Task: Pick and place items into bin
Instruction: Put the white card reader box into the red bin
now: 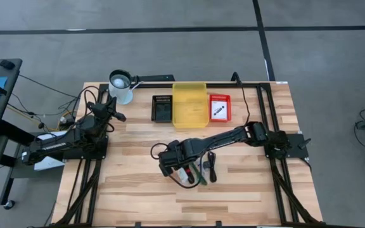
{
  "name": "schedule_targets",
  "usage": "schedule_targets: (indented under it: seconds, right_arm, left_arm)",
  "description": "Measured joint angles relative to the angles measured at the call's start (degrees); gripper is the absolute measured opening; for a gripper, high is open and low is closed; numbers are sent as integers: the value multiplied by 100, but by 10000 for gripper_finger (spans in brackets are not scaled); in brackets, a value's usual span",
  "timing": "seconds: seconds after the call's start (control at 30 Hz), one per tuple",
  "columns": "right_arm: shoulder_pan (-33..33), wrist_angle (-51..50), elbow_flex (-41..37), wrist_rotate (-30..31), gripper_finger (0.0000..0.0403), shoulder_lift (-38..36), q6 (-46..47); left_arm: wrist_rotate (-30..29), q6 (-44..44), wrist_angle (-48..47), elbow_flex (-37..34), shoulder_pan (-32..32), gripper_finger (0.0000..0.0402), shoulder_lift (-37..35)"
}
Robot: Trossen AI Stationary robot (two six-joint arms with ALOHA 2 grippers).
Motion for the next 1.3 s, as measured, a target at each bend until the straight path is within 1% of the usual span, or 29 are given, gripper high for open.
schedule_targets:
  seconds: [0.07,0.2,0.33,0.47,0.6,0.8,1.07,1.3]
  right_arm:
    - [-3,7,0,-11,36,0,54]
    - [-41,13,0,-111,53,0,135]
    - [-89,17,0,-292,35,0,135]
    - [-130,-22,62,-360,34,0,115]
    - [-205,-90,323,-370,34,0,37]
    - [-398,-1124,954,-304,35,-2,-216]
    - [-740,-3068,1891,162,35,-5,-422]
    - [-1258,-3031,1864,560,35,-507,-775]
  left_arm:
    - [0,0,1,0,-1,0,0]
    - [2,-1,4,0,0,0,0]
    - [2,0,4,0,0,0,1]
    - [1,0,6,0,1,0,0]
    - [2,0,6,0,1,0,0]
    - [1,0,6,0,0,0,0]
    - [1,-1,8,0,0,0,0]
    - [2,-2,9,0,1,0,0]
